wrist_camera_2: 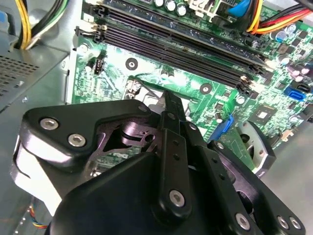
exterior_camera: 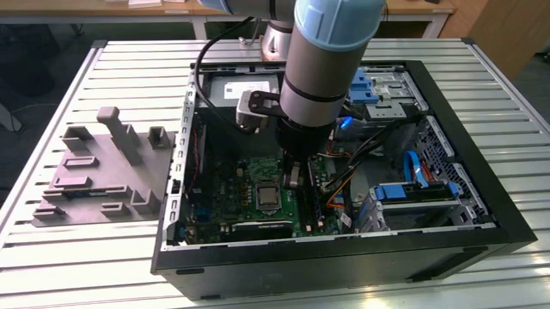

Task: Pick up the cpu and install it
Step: 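Install the first cpu locking lever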

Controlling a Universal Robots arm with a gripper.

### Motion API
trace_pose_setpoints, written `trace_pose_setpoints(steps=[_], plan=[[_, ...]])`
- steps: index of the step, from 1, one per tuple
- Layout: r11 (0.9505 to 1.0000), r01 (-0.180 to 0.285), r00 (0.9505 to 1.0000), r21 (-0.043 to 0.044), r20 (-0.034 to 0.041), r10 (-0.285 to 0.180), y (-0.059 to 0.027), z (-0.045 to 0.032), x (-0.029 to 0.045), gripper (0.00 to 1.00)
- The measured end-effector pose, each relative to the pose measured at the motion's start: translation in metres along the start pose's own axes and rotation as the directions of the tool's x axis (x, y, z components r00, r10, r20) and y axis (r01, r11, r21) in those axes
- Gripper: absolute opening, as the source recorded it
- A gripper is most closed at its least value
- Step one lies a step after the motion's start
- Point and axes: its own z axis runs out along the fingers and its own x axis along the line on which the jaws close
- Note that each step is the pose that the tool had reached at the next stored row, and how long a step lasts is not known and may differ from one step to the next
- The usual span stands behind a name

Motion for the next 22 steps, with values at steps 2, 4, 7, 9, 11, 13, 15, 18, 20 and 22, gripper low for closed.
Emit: trace_pose_setpoints(steps=[2,4,7,9,11,13,15,18,20,22], plan=[[1.0,0.007,1.0,0.0002,-0.0006,-0.007,-0.0001,0.0007,0.0011,0.11],[0.9999,0.011,0.9999,0.0005,-0.0015,-0.011,-0.0003,0.0012,0.0016,0.11],[0.9999,0.015,0.9999,0.0007,-0.0029,-0.015,-0.0007,0.003,0.0024,0.11],[0.9998,0.022,0.9998,0.0008,-0.0036,-0.022,-0.0009,0.0049,0.0031,0.11],[0.9995,0.033,0.9994,0.0011,-0.0046,-0.033,-0.0013,0.0062,0.004,0.11],[0.9988,0.048,0.9988,0.0014,-0.006,-0.048,-0.0015,0.0077,0.0048,0.11],[0.9982,0.06,0.9982,0.0016,-0.0074,-0.06,-0.0018,0.0087,0.0058,0.11],[0.9976,0.07,0.9975,0.0019,-0.0095,-0.07,-0.0021,0.0105,0.0064,0.11],[0.9971,0.076,0.997,0.002,-0.0102,-0.076,-0.0023,0.012,0.0068,0.11],[0.9966,0.083,0.9965,0.0021,-0.0108,-0.083,-0.0026,0.0134,0.0074,0.11]])
